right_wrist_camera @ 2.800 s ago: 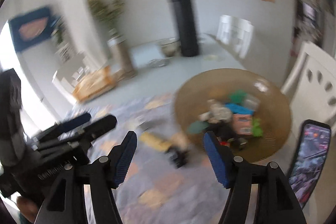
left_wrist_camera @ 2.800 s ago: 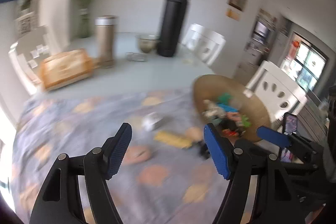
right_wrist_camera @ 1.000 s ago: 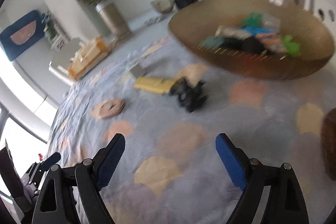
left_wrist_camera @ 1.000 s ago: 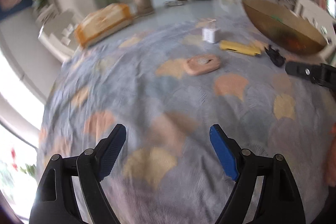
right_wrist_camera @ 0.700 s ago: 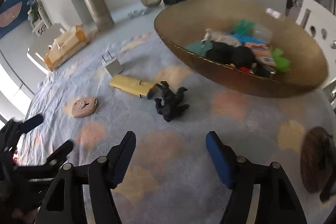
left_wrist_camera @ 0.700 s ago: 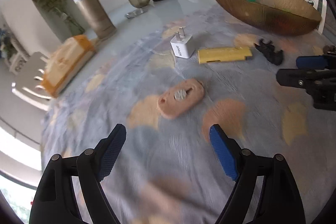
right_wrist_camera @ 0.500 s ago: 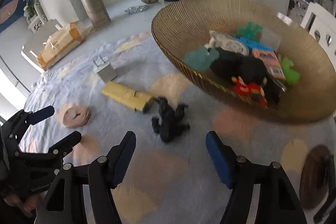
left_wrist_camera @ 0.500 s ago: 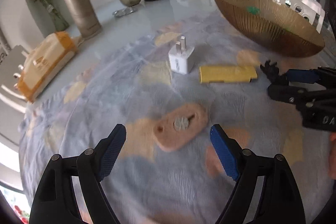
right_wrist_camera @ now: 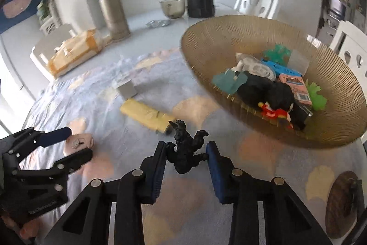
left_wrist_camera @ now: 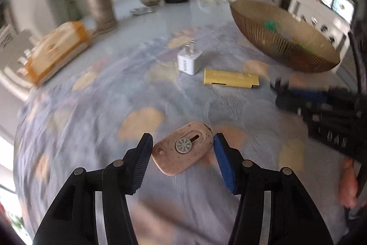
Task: Organize rigid objects
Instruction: 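Grasp the pink cutter with left tool while right tool grasps black dragon figurine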
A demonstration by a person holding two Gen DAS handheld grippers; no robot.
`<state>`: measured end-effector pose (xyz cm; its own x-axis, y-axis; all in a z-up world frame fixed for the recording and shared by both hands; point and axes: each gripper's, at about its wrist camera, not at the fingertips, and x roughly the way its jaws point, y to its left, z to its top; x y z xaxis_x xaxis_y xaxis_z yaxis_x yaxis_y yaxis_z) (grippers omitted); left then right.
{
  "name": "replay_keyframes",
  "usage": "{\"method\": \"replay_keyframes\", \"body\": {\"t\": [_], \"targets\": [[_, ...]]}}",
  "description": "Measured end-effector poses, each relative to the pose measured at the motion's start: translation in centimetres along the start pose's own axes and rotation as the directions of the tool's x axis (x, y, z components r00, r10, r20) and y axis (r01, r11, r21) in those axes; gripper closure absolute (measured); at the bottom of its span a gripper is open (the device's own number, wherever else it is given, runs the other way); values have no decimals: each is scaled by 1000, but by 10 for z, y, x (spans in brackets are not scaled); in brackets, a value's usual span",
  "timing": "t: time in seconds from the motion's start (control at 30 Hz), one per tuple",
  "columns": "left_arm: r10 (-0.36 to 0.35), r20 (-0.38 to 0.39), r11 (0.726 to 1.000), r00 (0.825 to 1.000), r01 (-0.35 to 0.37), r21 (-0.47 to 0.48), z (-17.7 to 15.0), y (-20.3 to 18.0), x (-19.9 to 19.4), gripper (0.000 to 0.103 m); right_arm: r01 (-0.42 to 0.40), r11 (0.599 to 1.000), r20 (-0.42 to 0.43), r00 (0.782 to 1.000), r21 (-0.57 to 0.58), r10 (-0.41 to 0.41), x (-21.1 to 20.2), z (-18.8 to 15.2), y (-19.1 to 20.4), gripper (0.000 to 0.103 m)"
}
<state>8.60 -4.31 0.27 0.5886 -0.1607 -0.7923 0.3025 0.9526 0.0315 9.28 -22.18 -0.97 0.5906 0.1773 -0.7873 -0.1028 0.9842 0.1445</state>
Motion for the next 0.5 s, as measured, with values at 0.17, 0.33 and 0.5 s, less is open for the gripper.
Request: {"method": "replay_keyframes", "body": {"t": [0.17,0.33,0.5], "targets": [[53,-6,986,999,-53,-161,-31,8,-36,51,-208,972,-66,977,-108,201,-29,-32,18,68],[164,1,969,986,-161,-187,-58,-1,-38,50,-192,955,-95,980,-228,174,-32,-60,33,68],[164,-41,974,986,-168,-152,-73,-8,-35,38,-195,948,-72,981,-253,182,-33,-66,35,66]]}}
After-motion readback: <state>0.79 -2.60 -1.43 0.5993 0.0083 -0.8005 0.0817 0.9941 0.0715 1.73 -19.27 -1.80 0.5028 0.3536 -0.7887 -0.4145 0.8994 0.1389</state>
